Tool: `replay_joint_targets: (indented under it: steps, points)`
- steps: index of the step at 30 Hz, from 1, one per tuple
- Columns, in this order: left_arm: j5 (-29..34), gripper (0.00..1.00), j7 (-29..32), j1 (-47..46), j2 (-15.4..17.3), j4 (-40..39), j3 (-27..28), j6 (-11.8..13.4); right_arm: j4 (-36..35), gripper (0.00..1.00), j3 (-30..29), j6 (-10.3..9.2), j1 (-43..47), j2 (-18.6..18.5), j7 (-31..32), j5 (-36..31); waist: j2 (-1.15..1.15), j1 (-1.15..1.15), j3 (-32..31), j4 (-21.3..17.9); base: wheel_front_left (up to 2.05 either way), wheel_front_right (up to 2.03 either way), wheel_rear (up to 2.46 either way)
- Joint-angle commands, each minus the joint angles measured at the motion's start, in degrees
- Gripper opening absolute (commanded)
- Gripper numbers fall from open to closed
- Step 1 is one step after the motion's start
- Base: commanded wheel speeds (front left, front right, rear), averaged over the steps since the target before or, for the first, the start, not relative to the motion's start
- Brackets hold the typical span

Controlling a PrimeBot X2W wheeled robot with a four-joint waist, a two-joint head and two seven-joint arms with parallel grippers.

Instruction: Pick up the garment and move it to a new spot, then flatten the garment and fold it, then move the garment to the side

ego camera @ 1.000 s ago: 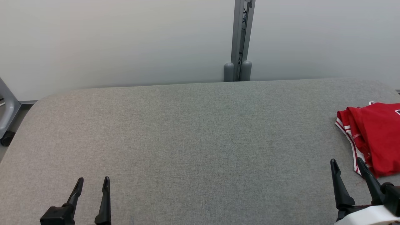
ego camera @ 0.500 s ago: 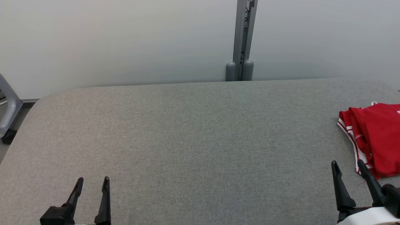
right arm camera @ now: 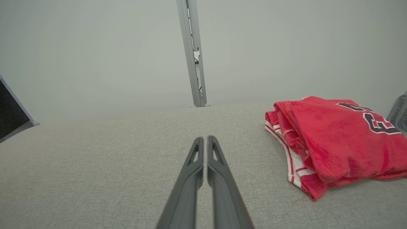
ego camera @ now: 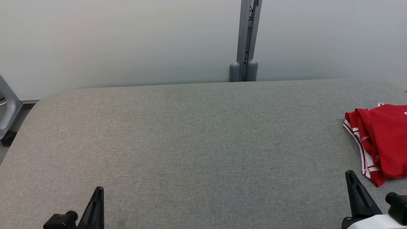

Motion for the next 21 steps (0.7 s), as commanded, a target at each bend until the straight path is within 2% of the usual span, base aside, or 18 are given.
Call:
replay_joint_targets:
  steps: [1,21]
  points:
    - [-2.95,0.0,0.54,-1.3,0.24,-0.69,1.08,-0.78,-0.22,0.0,-0.26,0.0,-1.33,-0.41,0.49,3.45,0.0,0.0,0.04,-0.02,0.0,0.0,0.0]
    - [-20.51,0.0,4.39,-5.32,-2.58,2.62,5.33,-5.38,3.2,0.0,-0.66,0.0,-4.65,-0.42,2.81,23.9,0.0,0.0,0.35,-0.15,0.0,0.0,0.0]
